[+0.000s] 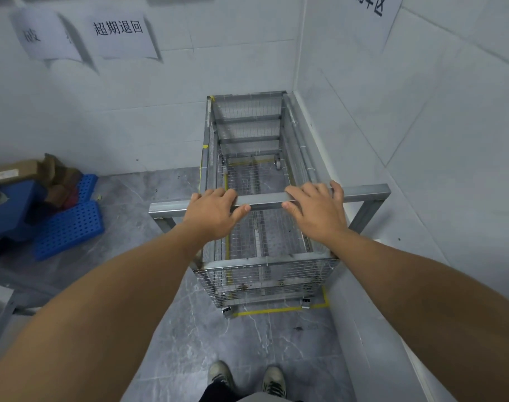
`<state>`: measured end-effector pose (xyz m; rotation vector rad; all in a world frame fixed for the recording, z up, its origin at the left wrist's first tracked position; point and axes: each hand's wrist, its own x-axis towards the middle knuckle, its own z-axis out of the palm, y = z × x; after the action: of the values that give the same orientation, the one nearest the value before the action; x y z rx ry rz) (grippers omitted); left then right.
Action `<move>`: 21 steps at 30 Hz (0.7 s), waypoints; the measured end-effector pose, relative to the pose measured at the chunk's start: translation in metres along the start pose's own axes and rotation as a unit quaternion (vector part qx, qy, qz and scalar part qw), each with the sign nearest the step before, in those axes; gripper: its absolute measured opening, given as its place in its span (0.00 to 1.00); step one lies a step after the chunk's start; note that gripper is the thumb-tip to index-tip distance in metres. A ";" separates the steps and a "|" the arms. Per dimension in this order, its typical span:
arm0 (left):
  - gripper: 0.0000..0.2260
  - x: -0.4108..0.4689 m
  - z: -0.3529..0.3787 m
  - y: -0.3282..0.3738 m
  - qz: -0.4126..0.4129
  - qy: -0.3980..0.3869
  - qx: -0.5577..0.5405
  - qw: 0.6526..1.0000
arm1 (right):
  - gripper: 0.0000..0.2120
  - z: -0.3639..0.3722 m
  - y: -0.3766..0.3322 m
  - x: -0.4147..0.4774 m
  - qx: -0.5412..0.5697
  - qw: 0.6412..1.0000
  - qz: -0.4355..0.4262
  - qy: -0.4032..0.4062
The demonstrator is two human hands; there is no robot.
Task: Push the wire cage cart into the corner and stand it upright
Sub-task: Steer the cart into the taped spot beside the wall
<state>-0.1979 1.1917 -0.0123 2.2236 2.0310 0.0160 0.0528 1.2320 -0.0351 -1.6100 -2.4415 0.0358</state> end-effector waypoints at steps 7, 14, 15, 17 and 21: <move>0.25 -0.005 -0.001 -0.021 0.037 0.018 0.016 0.999 | 0.23 0.001 -0.010 -0.005 0.000 0.999 0.033 0.015; 0.22 -0.020 -0.008 -0.089 0.077 0.016 0.034 0.996 | 0.27 0.008 -0.039 -0.008 -0.021 0.993 0.107 0.050; 0.22 -0.023 -0.009 -0.098 0.084 0.019 0.031 0.996 | 0.27 0.010 -0.044 -0.009 -0.023 0.991 0.118 0.051; 0.21 -0.026 -0.009 -0.114 0.095 0.027 0.014 0.995 | 0.28 0.015 -0.058 -0.010 -0.011 0.987 0.150 0.051; 0.24 -0.029 0.003 -0.147 0.103 0.050 -0.126 0.985 | 0.31 0.027 -0.093 -0.008 0.024 0.974 0.213 0.073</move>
<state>-0.3456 1.1753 -0.0279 2.2964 1.7216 0.3899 -0.0332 1.1899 -0.0498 -2.0058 -1.9354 0.0423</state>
